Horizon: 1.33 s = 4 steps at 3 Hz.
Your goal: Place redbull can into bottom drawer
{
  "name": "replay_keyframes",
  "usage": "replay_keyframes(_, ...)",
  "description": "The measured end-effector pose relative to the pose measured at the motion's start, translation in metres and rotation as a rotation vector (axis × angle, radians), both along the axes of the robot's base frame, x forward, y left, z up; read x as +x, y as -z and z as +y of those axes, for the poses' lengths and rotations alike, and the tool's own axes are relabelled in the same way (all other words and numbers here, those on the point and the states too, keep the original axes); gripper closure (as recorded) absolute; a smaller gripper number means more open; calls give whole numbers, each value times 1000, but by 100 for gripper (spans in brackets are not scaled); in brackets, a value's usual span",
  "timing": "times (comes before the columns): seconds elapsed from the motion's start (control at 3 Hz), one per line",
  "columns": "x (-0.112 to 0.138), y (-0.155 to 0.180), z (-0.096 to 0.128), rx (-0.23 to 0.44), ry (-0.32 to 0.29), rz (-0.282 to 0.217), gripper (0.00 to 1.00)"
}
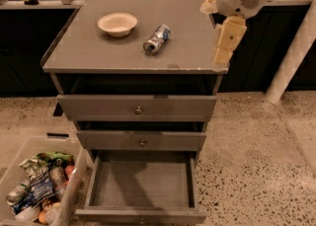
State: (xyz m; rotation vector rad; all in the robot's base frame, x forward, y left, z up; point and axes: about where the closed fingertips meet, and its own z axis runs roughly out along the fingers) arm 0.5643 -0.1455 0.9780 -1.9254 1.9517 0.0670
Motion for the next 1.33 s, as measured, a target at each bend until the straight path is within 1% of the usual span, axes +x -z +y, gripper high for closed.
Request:
replay_keyframes(0.33, 46, 24, 44, 114, -82, 109, 0)
replay_keyframes(0.67, 84, 49, 74, 265, -105, 192, 0)
replay_keyframes(1.0, 109, 55, 91, 355, -119, 178, 0)
replay_keyframes(1.33, 117, 56, 96, 367, -110, 160, 0)
